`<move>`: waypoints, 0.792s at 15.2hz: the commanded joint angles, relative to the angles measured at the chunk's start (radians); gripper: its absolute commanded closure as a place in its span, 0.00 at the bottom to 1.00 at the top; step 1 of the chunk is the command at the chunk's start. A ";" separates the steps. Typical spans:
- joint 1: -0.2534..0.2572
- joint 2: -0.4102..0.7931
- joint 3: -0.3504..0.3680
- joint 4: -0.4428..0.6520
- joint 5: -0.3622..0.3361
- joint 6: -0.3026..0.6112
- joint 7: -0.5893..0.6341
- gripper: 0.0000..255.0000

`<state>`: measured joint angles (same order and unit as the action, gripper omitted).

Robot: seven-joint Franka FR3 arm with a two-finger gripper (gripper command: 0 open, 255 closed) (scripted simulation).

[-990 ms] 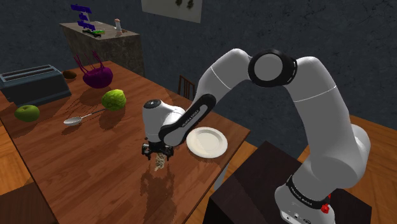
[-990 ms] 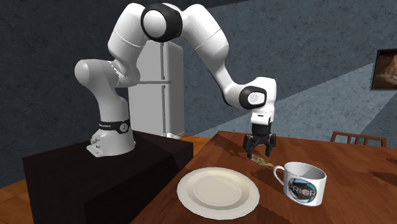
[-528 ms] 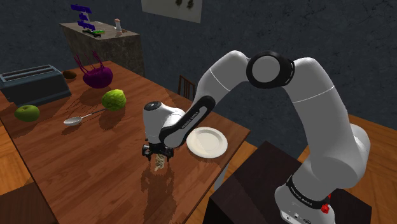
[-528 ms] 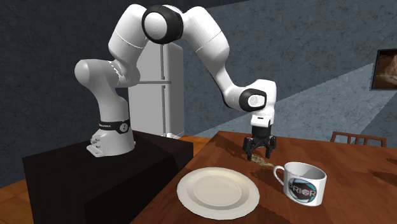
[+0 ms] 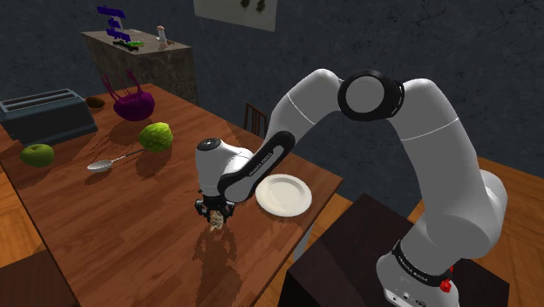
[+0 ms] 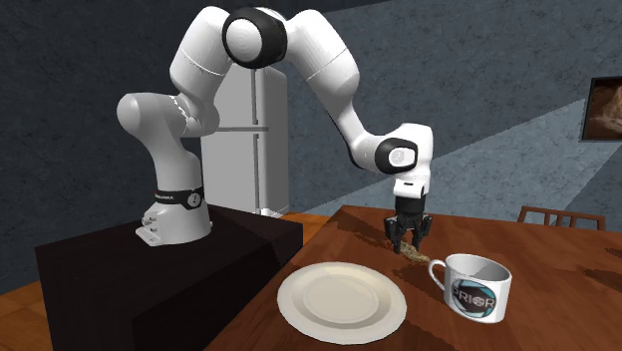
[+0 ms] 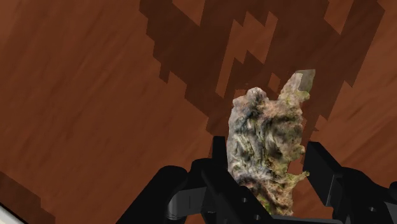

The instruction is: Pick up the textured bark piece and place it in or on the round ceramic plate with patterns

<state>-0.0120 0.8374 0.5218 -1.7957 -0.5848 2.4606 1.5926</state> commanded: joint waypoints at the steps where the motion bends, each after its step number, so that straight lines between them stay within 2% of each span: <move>1: -0.001 0.005 -0.003 -0.004 0.000 -0.001 0.000 1.00; 12: -0.042 -0.090 0.053 -0.033 0.050 -0.069 -0.028 1.00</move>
<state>-0.0500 0.7560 0.5690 -1.8291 -0.5405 2.4009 1.5688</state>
